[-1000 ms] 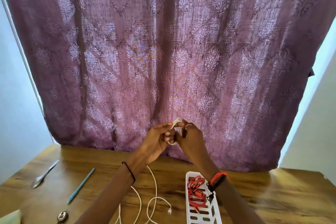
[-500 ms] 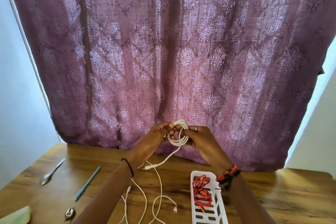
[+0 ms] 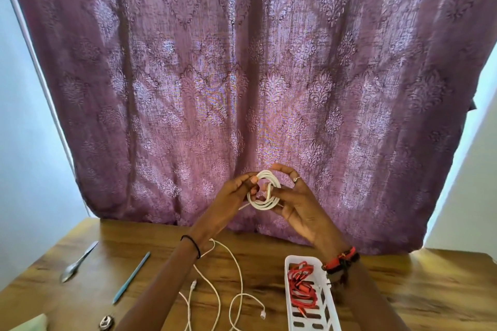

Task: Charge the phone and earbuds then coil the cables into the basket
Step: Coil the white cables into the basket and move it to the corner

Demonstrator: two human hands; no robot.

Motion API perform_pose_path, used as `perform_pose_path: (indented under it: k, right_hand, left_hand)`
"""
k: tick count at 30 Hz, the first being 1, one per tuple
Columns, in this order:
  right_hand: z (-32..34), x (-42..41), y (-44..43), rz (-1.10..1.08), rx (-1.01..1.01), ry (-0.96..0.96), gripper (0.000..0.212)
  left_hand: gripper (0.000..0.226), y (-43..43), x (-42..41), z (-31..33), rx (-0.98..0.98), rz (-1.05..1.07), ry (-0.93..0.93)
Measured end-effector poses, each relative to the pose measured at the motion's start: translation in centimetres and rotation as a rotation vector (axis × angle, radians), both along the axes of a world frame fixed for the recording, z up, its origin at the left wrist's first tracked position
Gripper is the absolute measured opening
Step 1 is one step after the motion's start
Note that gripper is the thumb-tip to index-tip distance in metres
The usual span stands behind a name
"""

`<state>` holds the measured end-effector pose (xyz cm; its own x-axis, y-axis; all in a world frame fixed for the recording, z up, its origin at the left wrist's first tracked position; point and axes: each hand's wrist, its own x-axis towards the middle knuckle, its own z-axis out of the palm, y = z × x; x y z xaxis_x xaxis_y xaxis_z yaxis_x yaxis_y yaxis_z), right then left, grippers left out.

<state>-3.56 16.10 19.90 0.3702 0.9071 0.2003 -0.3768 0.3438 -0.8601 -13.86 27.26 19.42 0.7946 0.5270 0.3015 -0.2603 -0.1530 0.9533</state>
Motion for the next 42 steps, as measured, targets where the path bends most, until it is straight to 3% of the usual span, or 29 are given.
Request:
perform_pose_path:
  k: [4,6,9,13,20,26,30,32,34,42]
  right_hand:
    - [0.2,-0.5,0.3,-0.54,-0.116,-0.982,0.028]
    - [-0.4,-0.7,0.3,-0.785,-0.066,-1.158,0.025]
    - [-0.7,-0.4,-0.3,-0.914,0.082,-1.15,0.021]
    - [-0.2,-0.8,-1.0,-0.71,-0.022,-1.029,0.018]
    - [1.0,-1.7,-1.7,-0.434,0.009,-0.371,0.028]
    - [1.2,-1.6,-2.8,-0.247,-0.042,-0.33,0.019]
    - [1.9,-1.2,-3.4,0.05,-0.078,0.161,0.026]
    - [2.2,-0.9,-3.5,0.105,-0.114,0.291,0.031]
    - [2.0,-0.8,-3.4,0.045,-0.182,0.193,0.028]
    - [1.9,0.2,-2.9,-0.221,-0.391,-0.491,0.004]
  left_hand:
    - [0.025,0.6,0.2,-0.5,-0.006,0.097,-0.016]
    - [0.023,0.6,0.2,-0.4,0.025,0.095,-0.027]
    - [0.023,0.7,-0.2,0.1,0.124,0.084,-0.027]
    - [0.025,0.4,-1.2,0.3,0.31,0.041,-0.039]
    - [0.034,-0.2,-1.9,0.6,0.511,0.025,-0.048]
    - [0.032,0.6,-1.8,0.4,0.53,0.095,-0.031]
    - [0.026,0.8,-2.0,0.0,0.604,0.14,0.0]
    - [0.024,0.8,-2.2,-0.3,0.626,0.183,0.015]
    - [0.027,0.7,-2.3,-0.5,0.623,0.214,0.02]
    - [0.027,0.9,-2.2,-1.1,0.564,0.259,0.017]
